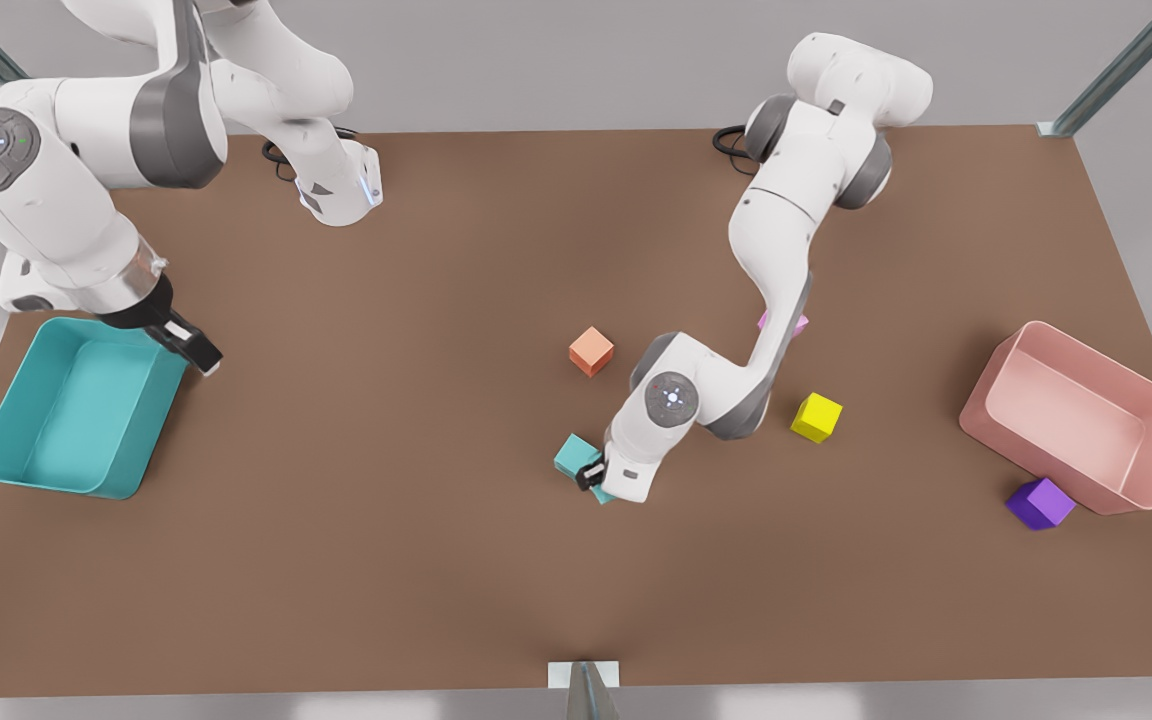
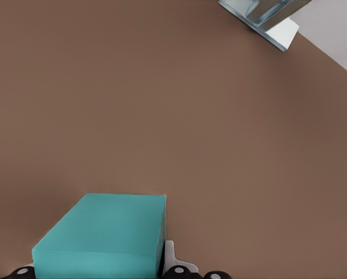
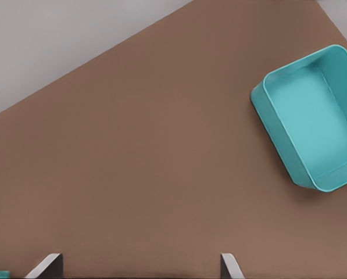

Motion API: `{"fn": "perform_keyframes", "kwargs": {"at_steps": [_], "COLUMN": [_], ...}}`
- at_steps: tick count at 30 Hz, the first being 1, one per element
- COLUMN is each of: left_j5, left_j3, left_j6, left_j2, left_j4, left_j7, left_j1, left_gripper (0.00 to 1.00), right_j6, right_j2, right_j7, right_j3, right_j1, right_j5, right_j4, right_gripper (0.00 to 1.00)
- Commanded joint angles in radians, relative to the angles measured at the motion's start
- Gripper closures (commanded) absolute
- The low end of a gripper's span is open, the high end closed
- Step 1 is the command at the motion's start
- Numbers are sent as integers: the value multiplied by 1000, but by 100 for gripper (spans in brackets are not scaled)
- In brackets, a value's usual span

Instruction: Stack the two blue cubes on top of each other

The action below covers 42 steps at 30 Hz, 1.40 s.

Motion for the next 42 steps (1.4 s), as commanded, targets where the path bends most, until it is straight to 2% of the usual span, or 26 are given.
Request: {"fn": "perform_keyframes", "kwargs": {"at_steps": [1, 4, 6, 17, 18, 20, 32, 33, 34, 42], "left_j5": [-6, -8, -6, -10, -11, -11, -14, -14, -14, -16], "left_j3": [0, -22, -35, -34, -34, -34, -39, -39, -39, -52], "left_j6": [19, -7, -116, -127, -127, -119, -55, -55, -55, -84], "left_j2": [6, 5, 5, 58, 58, 63, 71, 75, 80, 63], "left_j4": [9, 10, 10, 26, 26, 26, 55, 53, 55, 55], "left_j7": [-557, -563, -528, -492, -492, -492, -505, -502, -500, -506], "left_j1": [1, -28, -49, -62, -60, -60, -54, -52, -52, -51], "left_gripper": [50, 50, 50, 48, 45, 32, 30, 10, 0, 0], "right_j6": [-41, -42, -42, -42, -41, -41, -38, -38, -38, -38], "right_j2": [-3, -3, -1, 4, 4, 4, 4, 4, 5, 4], "right_j7": [-583, -582, -580, -586, -586, -586, -582, -582, -582, -582], "right_j3": [0, 0, -1, -1, -1, -1, -3, -3, -3, -3], "right_j1": [-7, -7, -7, -7, -7, -7, -7, -7, -7, -7], "right_j5": [0, -3, -3, -3, -3, -5, -5, -5, -5, -5], "right_j4": [-5, -8, -8, -17, -17, -17, -17, -17, -17, -17], "right_gripper": [0, 0, 0, 0, 0, 0, 0, 0, 0, 0]}}
